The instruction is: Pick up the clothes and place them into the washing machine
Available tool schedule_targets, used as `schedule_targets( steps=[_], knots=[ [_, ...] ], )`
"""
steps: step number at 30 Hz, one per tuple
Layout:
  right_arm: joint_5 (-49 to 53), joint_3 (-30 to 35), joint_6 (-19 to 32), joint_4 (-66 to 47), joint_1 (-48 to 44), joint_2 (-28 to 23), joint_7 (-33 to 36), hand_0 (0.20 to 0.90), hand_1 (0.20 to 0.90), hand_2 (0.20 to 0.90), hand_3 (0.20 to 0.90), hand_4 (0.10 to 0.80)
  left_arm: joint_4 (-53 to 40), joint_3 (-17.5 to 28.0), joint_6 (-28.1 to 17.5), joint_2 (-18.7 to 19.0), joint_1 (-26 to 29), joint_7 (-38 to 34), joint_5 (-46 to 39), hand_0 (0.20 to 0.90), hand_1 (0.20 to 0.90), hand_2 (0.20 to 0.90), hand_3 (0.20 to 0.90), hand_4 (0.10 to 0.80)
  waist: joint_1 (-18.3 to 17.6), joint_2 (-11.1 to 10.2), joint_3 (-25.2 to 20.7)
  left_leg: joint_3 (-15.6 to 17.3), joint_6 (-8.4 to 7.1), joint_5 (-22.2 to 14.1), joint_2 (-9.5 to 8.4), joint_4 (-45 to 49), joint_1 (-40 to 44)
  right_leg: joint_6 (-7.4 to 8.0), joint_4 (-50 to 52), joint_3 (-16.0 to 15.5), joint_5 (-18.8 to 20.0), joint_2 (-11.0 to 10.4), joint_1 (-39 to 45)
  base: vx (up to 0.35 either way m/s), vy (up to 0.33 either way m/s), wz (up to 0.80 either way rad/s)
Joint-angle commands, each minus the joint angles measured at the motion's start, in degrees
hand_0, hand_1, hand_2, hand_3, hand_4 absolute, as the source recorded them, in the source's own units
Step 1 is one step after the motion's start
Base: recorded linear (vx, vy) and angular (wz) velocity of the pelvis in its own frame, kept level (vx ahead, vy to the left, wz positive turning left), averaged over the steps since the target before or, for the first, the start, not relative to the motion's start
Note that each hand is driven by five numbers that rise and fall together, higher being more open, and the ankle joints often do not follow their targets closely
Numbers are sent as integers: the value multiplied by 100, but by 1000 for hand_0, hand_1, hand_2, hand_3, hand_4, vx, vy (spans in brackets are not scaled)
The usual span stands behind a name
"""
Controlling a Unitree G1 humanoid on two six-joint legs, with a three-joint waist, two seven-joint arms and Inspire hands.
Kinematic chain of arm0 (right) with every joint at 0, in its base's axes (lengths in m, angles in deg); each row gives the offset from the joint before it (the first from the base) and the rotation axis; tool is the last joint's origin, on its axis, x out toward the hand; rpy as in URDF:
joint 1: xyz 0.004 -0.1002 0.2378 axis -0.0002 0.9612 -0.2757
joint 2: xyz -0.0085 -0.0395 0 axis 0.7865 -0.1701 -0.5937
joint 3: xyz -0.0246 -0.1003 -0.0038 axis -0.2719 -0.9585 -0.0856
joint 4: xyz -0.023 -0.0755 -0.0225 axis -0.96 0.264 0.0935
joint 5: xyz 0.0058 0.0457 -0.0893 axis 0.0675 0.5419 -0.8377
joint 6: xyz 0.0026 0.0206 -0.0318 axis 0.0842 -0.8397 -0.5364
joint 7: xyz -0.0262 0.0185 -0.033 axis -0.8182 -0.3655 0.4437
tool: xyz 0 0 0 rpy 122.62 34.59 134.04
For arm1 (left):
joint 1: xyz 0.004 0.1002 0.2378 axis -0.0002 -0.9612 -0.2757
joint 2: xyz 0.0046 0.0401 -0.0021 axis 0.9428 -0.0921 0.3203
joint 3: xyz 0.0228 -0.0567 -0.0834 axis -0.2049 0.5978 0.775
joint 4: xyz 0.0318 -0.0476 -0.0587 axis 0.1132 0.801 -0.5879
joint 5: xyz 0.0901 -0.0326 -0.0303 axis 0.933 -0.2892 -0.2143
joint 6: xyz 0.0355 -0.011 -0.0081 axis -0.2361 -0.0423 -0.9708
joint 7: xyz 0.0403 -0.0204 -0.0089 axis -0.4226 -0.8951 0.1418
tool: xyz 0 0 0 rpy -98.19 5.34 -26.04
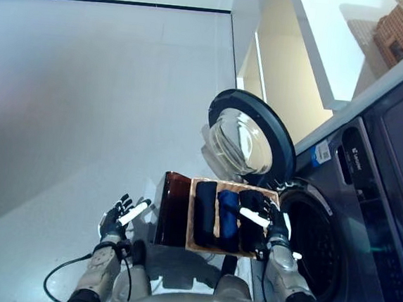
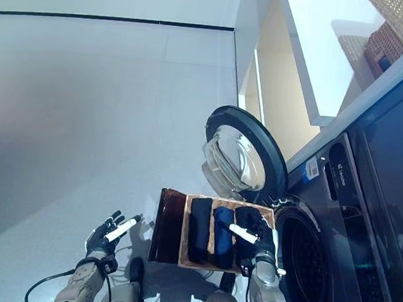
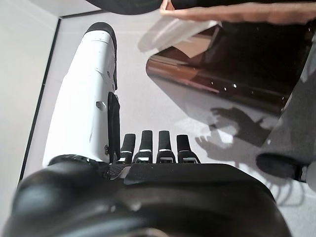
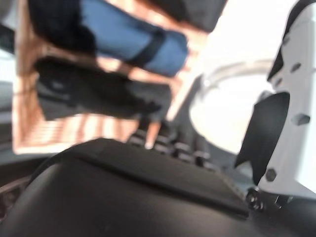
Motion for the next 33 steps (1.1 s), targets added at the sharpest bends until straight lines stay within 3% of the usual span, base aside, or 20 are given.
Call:
schedule_targets(
  steps=[1, 3, 5, 11, 15, 20, 33],
  knots=[
    [-664, 99, 255, 66, -696, -473, 503, 900, 900, 900, 900, 800, -376, 96, -442, 143, 327, -19, 149, 900, 900, 900, 900, 800, 132, 41, 77, -733, -218, -566, 241, 593, 102, 78, 504, 484, 482, -244, -553, -86, -16, -25],
    [-952, 19, 92, 443, -1049, -602, 670, 900, 900, 900, 900, 800, -468, 86, -484, 136, 379, -35, 132, 900, 900, 900, 900, 800, 132, 130, 175, -858, -241, -531, 259, 459, 75, 78, 580, 489, 471, -269, -714, -99, -3, -25],
    [-1128, -46, -56, 710, -1517, -763, 794, 900, 900, 900, 900, 800, -568, 34, -543, 132, 489, -67, 112, 900, 900, 900, 900, 800, 124, 307, 352, -692, -249, -432, 265, 389, -71, 119, 578, 463, 564, -369, -973, -141, 52, -12],
    [-1259, -80, -155, 795, -2051, -955, 1128, 900, 900, 900, 900, 800, -755, -121, -629, 59, 674, -223, 52, 900, 900, 900, 900, 800, 92, 515, 563, -434, -289, -391, 203, 472, -479, 153, 578, 621, 726, -436, -1520, -118, 47, -16],
    [-1166, 5, -133, 861, -2292, -1042, 1295, 900, 900, 900, 900, 800, -962, -222, -673, 30, 796, -307, 3, 900, 900, 900, 900, 800, 8, 590, 817, -575, -243, -704, 122, 1234, -979, 75, 1183, 857, 531, -479, -1982, -103, 2, -4],
    [-1022, 107, -157, 1563, -2614, -1109, 1403, 900, 900, 900, 900, 800, -1106, -271, -681, 91, 840, -309, -19, 900, 900, 900, 900, 800, 7, 682, 910, -708, -220, -1027, 102, 2051, -1524, 11, 1848, 904, 221, -540, -2373, -57, -22, 16],
    [-1286, -89, -384, 2643, -3329, -1472, 1590, 900, 900, 900, 900, 800, -1406, -482, -655, 309, 853, -278, -60, 900, 900, 900, 900, 800, 173, 802, 1060, -886, -170, -1438, 100, 3077, -2242, -101, 2836, 1058, -277, -498, -2967, -14, 1, 8]
  ],
)
